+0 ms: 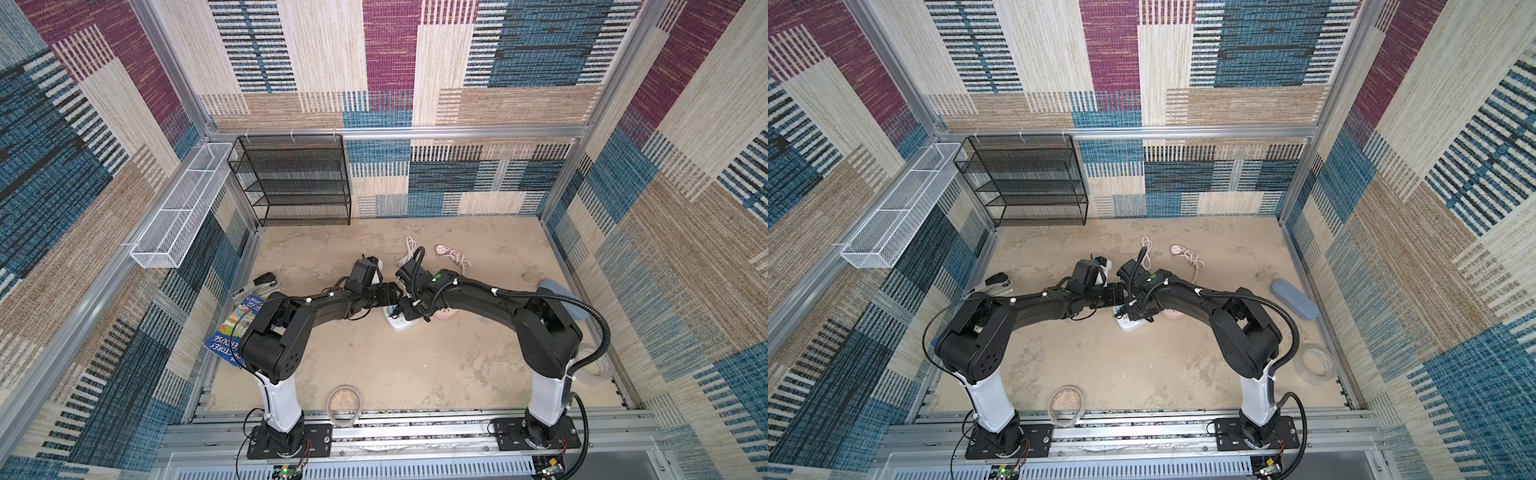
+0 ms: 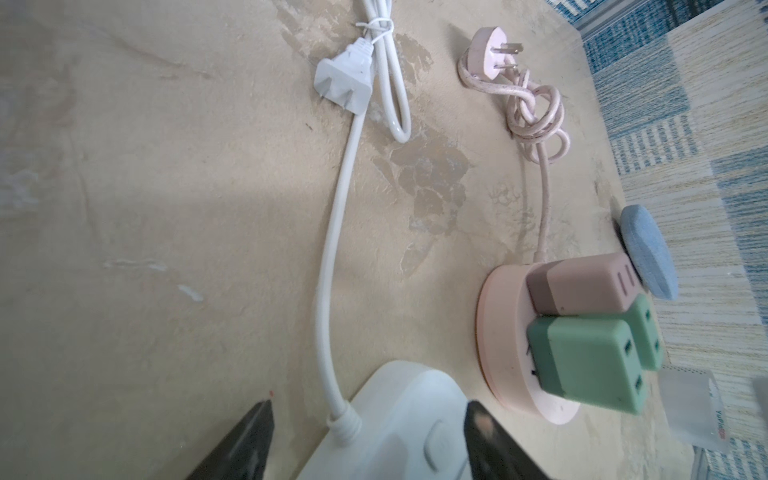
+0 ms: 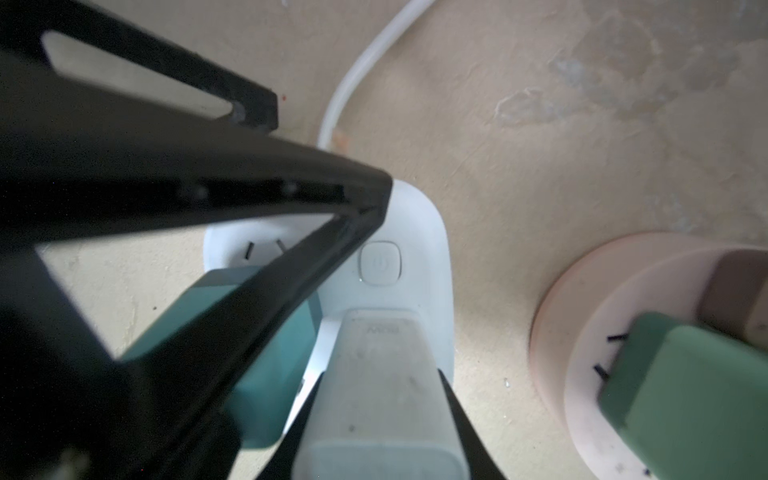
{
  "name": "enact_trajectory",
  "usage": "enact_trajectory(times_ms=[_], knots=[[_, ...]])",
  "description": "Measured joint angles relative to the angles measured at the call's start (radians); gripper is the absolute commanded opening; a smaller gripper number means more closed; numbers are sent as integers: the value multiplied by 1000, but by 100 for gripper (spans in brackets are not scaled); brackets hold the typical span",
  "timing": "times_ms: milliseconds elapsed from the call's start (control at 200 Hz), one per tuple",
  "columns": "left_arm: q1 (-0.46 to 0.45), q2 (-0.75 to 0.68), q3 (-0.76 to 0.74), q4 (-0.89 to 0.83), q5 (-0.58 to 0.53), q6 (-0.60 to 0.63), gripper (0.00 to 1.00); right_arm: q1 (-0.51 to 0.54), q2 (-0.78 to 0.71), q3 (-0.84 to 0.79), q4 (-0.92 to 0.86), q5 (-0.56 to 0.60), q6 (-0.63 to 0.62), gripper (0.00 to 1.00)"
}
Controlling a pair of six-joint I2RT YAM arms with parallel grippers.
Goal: Insert the plug
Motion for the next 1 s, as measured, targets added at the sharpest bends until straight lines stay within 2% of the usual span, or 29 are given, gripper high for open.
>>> enact_trajectory(times_ms=[160,300,466,641,741,997], knots=[[-2,-47,43,-141,-51,22,93,-6,-7,17,-5,1,50,0],[13,-92,112,-269,-104,37,95,-12,2,40,-7,3,98,0],[40,-115,166,-343,-151,61,95,-12,14,73,-42,3,116,29],[78,-149,175,-385,-161,65,94,-12,20,121,-115,2,117,48],[91,-180,164,-385,-163,72,94,-11,16,143,-136,1,101,52],[93,-228,128,-390,-177,79,93,-10,-3,147,-165,4,80,52]])
